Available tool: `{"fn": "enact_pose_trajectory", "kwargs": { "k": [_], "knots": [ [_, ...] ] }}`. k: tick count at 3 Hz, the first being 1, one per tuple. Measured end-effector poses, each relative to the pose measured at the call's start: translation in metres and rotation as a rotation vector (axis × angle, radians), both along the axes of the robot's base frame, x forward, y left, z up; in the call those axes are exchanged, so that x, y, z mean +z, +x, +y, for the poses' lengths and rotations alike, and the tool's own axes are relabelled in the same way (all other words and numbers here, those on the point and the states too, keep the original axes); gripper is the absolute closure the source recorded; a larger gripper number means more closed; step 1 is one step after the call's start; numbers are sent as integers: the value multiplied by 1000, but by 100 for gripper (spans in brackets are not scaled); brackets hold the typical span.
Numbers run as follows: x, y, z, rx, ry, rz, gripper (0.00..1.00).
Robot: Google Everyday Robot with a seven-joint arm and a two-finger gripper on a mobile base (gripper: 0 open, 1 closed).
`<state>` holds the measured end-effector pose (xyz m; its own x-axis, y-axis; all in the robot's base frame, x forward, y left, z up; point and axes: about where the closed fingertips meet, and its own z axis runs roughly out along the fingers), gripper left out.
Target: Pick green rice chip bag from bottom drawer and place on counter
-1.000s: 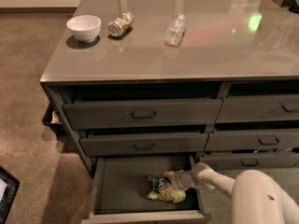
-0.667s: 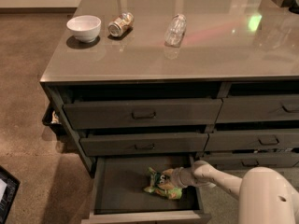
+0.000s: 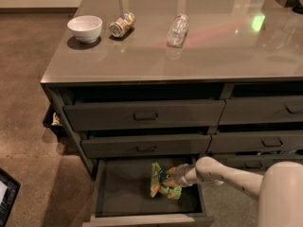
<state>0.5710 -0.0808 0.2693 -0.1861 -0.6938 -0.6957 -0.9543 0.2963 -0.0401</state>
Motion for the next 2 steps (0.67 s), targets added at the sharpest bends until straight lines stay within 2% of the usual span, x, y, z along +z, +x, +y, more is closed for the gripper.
{"fn": "enact_pose_trajectory", "kwargs": {
  "k": [1, 2],
  "knots": [
    [45, -17, -18, 0, -44, -24, 100],
    [105, -48, -47, -16, -100, -55, 100]
  ]
}}
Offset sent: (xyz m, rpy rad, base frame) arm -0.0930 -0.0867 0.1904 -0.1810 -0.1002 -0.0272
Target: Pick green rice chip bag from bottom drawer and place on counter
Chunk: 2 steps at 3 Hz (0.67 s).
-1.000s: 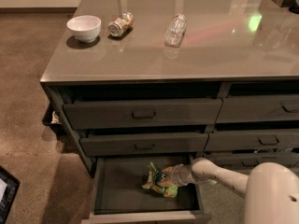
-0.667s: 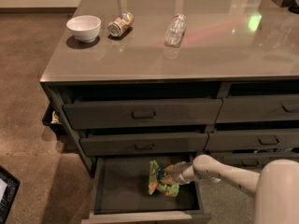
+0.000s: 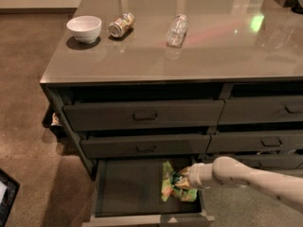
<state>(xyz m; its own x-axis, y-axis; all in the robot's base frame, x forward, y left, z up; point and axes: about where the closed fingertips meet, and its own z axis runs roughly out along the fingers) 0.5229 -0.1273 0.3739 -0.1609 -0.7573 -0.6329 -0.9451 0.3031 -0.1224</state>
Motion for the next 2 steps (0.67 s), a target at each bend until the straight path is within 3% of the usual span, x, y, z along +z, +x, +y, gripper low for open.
{"fn": "enact_pose_trajectory", "kwargs": {
  "k": [1, 2],
  "knots": [
    [69, -34, -30, -14, -99, -38, 100],
    [139, -42, -51, -21, -188, -111, 100]
  ]
}}
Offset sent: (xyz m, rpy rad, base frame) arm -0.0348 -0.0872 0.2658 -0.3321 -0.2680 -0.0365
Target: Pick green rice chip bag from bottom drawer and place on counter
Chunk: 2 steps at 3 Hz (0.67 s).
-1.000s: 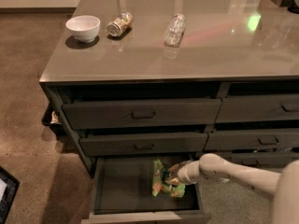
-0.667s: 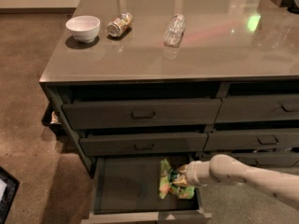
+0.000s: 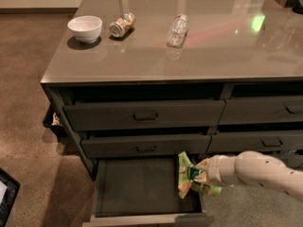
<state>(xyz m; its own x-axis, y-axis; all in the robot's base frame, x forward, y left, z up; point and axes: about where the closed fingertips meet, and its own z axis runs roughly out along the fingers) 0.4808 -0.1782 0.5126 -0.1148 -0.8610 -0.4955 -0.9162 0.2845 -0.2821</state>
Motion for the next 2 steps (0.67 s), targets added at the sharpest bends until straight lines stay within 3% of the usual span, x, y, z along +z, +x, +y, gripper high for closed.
{"fn": "enact_pose_trajectory", "kwargs": {
  "k": [2],
  "knots": [
    [178, 33, -14, 23, -161, -217, 100]
  ]
}}
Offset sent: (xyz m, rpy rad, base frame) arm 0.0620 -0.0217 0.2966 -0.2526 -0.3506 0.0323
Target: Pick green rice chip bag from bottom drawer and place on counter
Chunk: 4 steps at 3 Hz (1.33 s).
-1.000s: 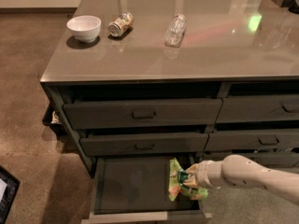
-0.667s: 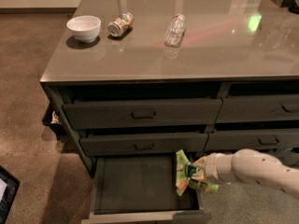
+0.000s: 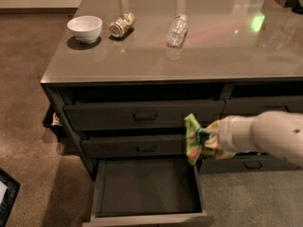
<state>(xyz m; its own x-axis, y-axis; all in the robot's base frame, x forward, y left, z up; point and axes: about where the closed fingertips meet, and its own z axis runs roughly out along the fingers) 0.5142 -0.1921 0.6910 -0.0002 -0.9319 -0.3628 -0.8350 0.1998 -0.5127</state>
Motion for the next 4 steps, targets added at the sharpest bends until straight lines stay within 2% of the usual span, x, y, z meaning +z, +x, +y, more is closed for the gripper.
{"fn": "enact_pose_trajectory", "kwargs": {
  "k": [1, 2, 3, 4],
  "knots": [
    [79, 23, 0, -1, -52, -78, 100],
    [157, 43, 10, -6, -92, -151, 100],
    [214, 62, 30, -12, -120, -206, 100],
    [256, 86, 71, -6, -133, -250, 100]
  ]
}}
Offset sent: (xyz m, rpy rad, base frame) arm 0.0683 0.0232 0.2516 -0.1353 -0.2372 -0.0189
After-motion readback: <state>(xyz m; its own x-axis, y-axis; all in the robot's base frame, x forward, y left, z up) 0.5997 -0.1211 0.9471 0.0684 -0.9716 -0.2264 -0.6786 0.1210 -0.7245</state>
